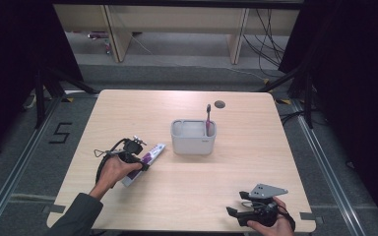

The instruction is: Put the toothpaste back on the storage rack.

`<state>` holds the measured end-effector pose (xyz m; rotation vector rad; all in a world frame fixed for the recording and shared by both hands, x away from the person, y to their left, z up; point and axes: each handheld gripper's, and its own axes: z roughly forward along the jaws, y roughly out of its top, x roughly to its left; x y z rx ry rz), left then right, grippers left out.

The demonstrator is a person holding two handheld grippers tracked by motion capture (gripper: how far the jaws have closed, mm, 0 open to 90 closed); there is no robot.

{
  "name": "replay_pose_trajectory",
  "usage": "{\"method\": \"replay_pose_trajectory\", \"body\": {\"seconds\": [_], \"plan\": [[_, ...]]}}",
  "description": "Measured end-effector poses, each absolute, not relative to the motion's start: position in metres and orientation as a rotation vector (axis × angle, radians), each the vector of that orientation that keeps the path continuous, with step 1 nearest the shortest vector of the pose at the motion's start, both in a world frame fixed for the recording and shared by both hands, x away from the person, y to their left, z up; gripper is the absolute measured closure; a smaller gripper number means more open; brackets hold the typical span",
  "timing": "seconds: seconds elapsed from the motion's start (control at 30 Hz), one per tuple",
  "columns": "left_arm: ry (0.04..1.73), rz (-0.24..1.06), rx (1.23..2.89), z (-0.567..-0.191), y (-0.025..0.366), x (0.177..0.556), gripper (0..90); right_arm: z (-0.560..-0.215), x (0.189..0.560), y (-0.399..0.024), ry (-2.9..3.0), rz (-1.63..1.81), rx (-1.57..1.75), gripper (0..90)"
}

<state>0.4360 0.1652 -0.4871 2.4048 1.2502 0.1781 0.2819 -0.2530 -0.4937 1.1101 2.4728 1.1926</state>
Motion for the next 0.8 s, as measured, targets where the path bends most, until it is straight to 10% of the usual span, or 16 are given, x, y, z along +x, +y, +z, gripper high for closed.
{"method": "replay_pose_trajectory", "body": {"seconds": [0.8], "plan": [[1.168, 0.12, 2.506, -0.4837, 0.1584, 0.4346, 73.3, -0.4927, 0.2817, -0.2535, 2.475, 1.184, 1.11, 24.6]]}}
